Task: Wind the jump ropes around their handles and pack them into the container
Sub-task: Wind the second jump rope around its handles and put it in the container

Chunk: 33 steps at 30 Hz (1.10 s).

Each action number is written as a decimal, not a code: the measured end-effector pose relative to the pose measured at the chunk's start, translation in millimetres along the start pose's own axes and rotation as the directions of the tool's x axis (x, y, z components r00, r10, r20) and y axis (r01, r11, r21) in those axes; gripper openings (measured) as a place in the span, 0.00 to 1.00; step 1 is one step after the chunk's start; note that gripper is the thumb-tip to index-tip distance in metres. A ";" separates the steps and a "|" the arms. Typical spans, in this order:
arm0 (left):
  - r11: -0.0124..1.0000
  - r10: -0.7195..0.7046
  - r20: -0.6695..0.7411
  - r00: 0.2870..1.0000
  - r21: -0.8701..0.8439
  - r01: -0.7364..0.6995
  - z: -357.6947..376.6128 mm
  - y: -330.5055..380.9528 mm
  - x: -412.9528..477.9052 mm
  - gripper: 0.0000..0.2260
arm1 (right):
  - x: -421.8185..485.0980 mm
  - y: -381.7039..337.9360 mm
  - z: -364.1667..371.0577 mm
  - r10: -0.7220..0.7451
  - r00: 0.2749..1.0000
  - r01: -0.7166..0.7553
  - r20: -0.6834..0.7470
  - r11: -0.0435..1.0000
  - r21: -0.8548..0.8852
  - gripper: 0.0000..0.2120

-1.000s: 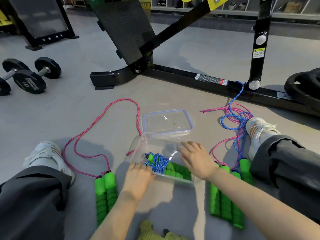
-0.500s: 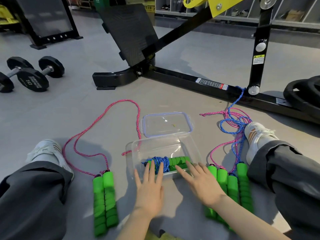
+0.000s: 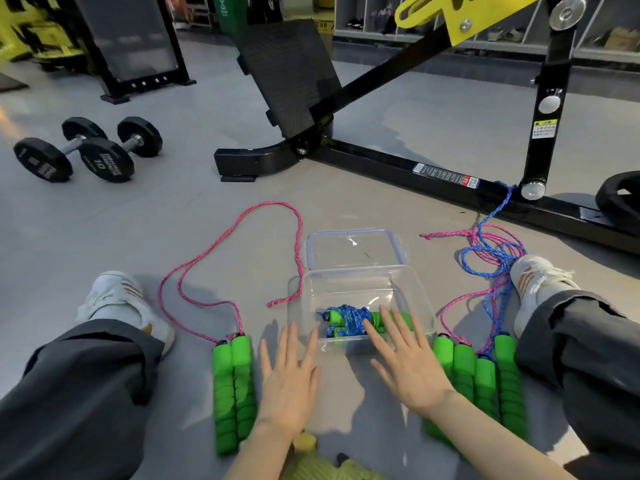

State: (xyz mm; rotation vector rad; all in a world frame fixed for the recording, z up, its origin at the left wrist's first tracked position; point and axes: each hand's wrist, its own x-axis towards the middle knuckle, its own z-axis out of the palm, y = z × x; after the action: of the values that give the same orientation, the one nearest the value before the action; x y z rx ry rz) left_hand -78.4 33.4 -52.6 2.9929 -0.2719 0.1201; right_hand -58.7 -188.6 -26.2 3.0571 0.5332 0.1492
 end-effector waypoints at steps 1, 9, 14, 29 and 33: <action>0.998 -0.062 -0.007 0.998 0.009 0.062 -1.3 -8.0 -4.8 0.27 | 4.6 -10.4 -5.2 -0.030 1.000 0.030 -0.003 1.000 0.003 0.28; 0.838 -0.530 0.180 0.829 -0.035 0.544 -1.1 -44.4 -40.3 0.39 | 32.2 -105.6 -10.3 -0.278 0.947 0.284 0.160 0.959 -0.016 0.24; 0.914 -0.404 0.195 0.894 0.037 0.405 3.5 -48.2 -40.4 0.30 | 49.8 -125.8 -12.8 -0.359 0.891 0.383 0.279 0.923 -0.033 0.27; 0.975 -0.212 -0.008 0.977 -0.075 0.211 39.5 -77.6 -57.6 0.17 | 96.8 -141.4 1.0 -0.534 0.704 0.599 0.469 0.801 0.014 0.33; 0.986 -0.138 0.036 0.990 -0.089 0.141 36.0 -83.2 -59.4 0.15 | 95.6 -136.9 2.6 -0.570 0.705 0.608 0.422 0.792 0.055 0.33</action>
State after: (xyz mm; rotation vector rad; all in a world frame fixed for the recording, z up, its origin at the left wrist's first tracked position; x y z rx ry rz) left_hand -118.9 119.7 -104.0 2.9124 -0.0679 0.0475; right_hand -14.9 -27.5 -27.2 2.5309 1.3703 -0.4803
